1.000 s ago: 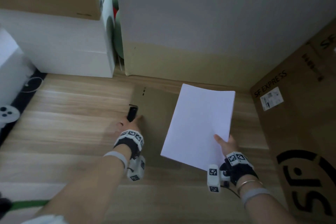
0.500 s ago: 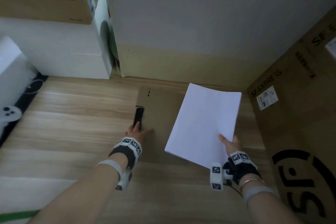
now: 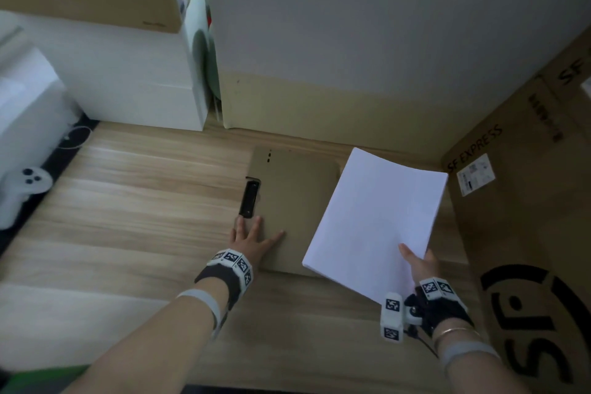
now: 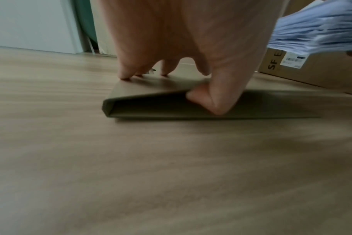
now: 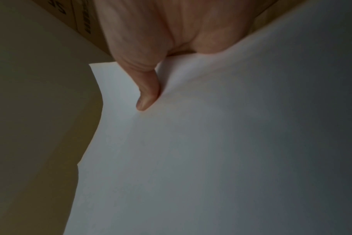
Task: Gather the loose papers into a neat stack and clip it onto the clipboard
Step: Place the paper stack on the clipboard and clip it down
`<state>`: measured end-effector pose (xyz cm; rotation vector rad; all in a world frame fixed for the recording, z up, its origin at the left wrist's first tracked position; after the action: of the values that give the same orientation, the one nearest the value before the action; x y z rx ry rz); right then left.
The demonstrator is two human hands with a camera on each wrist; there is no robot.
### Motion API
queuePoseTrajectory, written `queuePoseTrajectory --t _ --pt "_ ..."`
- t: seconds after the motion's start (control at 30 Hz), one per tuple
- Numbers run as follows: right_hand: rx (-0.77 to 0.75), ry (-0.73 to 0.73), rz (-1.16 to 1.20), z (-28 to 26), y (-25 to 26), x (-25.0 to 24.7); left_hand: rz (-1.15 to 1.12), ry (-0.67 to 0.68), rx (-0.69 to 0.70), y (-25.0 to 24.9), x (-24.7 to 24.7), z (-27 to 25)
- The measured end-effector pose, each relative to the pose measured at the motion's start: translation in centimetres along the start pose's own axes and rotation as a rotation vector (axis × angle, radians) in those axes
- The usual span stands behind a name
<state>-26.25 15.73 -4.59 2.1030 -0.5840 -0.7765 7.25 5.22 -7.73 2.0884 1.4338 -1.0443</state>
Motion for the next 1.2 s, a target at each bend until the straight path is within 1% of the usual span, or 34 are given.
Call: queuePoseTrajectory --t 0.17,0.27,0.33,0.4,0.43,0.47,0.5,0.57,0.6,0.63,0.67,0.73,0.83,0.9,0.97,1.03,1.07,1.13,1.17,1.2 --pt "-0.004 -0.03 0.011 0.4 0.2 -2.4 -0.186 -0.053 -0.002 0.6 -1.1 -0.3" --pt "-0.004 -0.047 0.019 0.4 0.2 -2.7 -0.34 -0.103 0.01 1.2 -2.1 -0.8" --pt "-0.007 -0.043 0.03 0.3 0.2 -2.2 -0.498 -0.172 0.036 1.8 -2.8 -1.2" --pt "-0.007 -0.037 0.031 0.2 0.3 -1.4 -0.719 -0.287 0.05 2.7 -3.4 -1.8" --pt "-0.006 -0.027 0.028 0.1 0.3 -1.0 -0.851 -0.323 0.021 3.1 -3.5 -2.2" --pt "-0.007 -0.009 0.027 0.0 0.3 -0.5 -0.972 -0.341 -0.062 3.7 -3.3 -2.4" --pt "-0.01 0.007 0.03 -0.1 0.4 0.0 -1.068 -0.343 -0.178 4.4 -2.8 -2.3" --pt "-0.018 0.028 0.044 -0.4 0.5 0.7 -1.174 -0.29 -0.423 5.8 -1.5 -2.3" --pt "-0.023 0.034 0.049 -0.4 0.4 1.0 -1.225 -0.26 -0.516 6.7 -0.7 -2.1" --pt "-0.024 0.04 0.05 -0.4 0.4 1.3 -1.279 -0.243 -0.571 7.6 0.3 -1.9" --pt "-0.023 0.049 0.048 -0.3 0.3 1.6 -1.353 -0.211 -0.606 8.3 1.2 -1.8" --pt "-0.02 0.061 0.041 0.0 -0.1 2.0 -1.51 -0.155 -0.629 9.1 3.6 -1.7" --pt "-0.019 0.08 0.035 0.3 -0.3 2.8 -1.751 -0.081 -0.637 8.8 6.3 -2.0" --pt "-0.019 0.097 0.03 0.4 -0.5 3.5 -1.747 -0.005 -0.647 8.0 6.8 -2.8" --pt "-0.011 0.113 0.024 0.5 -0.7 4.2 -1.649 0.087 -0.601 7.8 7.1 -2.9" --pt "-0.008 0.129 0.013 0.7 -0.9 4.8 -1.521 0.187 -0.613 7.8 7.5 -2.6" --pt "-0.008 0.135 0.006 0.8 -0.9 5.1 -1.418 0.194 -0.624 7.9 7.0 -2.4" --pt "-0.011 0.146 -0.002 1.0 -0.9 5.5 -1.195 0.175 -0.584 8.3 5.7 -1.7" --pt "-0.013 0.151 -0.006 1.2 -0.9 5.7 -1.124 0.128 -0.566 8.7 4.8 -0.9" --pt "-0.013 0.154 -0.01 1.3 -0.7 5.9 -1.003 0.083 -0.493 8.5 3.4 -0.2"
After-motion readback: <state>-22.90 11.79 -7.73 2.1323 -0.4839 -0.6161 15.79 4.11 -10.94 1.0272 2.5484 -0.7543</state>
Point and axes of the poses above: each hand's wrist, its own z-axis towards the middle knuckle, its own x-axis out of the palm, y = z × x, the point moved 5 cm from there along z, towards the middle knuckle, and after that the axes turned 2 degrees about z, right-handed, at the moved point
